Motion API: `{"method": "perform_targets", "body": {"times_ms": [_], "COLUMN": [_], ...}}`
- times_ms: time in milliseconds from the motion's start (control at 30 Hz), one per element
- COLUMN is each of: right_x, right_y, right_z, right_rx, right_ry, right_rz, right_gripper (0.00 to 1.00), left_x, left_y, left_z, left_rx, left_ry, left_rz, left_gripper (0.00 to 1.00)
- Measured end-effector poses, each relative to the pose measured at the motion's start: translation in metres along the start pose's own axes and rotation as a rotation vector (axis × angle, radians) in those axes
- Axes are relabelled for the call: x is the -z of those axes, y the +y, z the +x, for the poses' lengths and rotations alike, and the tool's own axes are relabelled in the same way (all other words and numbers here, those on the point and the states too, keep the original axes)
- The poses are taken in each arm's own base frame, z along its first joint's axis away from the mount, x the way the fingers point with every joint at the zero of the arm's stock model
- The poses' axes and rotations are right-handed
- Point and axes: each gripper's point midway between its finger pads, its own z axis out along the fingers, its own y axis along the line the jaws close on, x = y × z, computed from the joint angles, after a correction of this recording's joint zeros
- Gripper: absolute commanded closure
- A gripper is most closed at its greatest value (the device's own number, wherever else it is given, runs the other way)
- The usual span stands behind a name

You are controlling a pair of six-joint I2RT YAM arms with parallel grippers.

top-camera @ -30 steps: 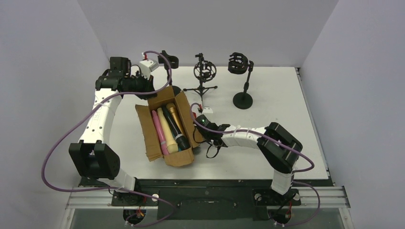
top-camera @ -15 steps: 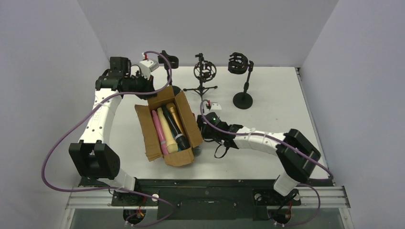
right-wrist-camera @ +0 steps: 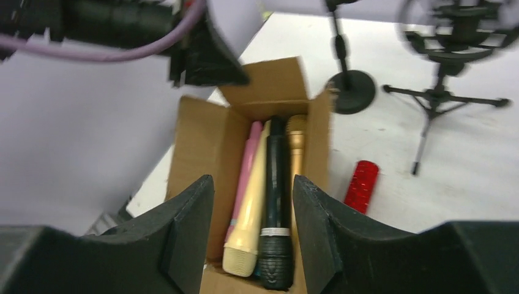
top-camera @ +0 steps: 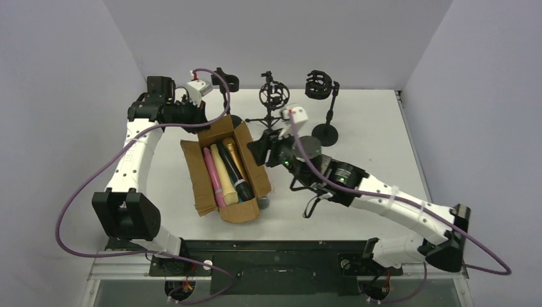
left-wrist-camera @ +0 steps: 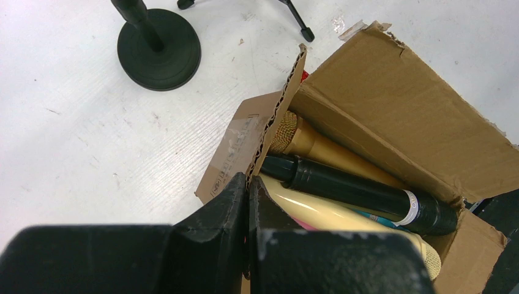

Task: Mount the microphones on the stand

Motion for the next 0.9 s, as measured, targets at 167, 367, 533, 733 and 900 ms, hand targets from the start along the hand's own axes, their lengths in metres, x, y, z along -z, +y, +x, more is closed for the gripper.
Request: {"method": "perform_targets", "body": {"times_ms": [167, 367, 533, 733, 900], "right_x": [-0.040, -0.068, -0.076, -0.091, -0.097], "right_y": [0.048, 0.033, 0.026, 0.020, 0.007], "right_z": [0.059, 0.147, 0.174, 0.186, 0.196], "right_rx": [0.181, 0.338, 0.389, 0.424, 0.462], "right_ry": [0.225, 0.510, 0.605, 0.630, 0.640], "right_rz": [-0.119, -0.105, -0.085, -0.048, 0.008], "right_gripper": [0.53, 0.52, 0.52, 0.51, 0.52], "left_x": [0.002, 0.011, 0.014, 0.012, 0.010], "left_y": [-0.003, -0.009, -0.010, -0.009, -0.009], "left_z": [-0.002, -0.008, -0.010, -0.009, -0.006], "left_rx": [-0.003, -0.016, -0.021, -0.024, -0.026], "left_ry": [-0.010, -0.035, -0.044, -0.046, -0.043], "left_rz": [0.009, 0.005, 0.003, 0.002, 0.003], "left_gripper": [1.00, 1.00, 1.00, 1.00, 1.00]}}
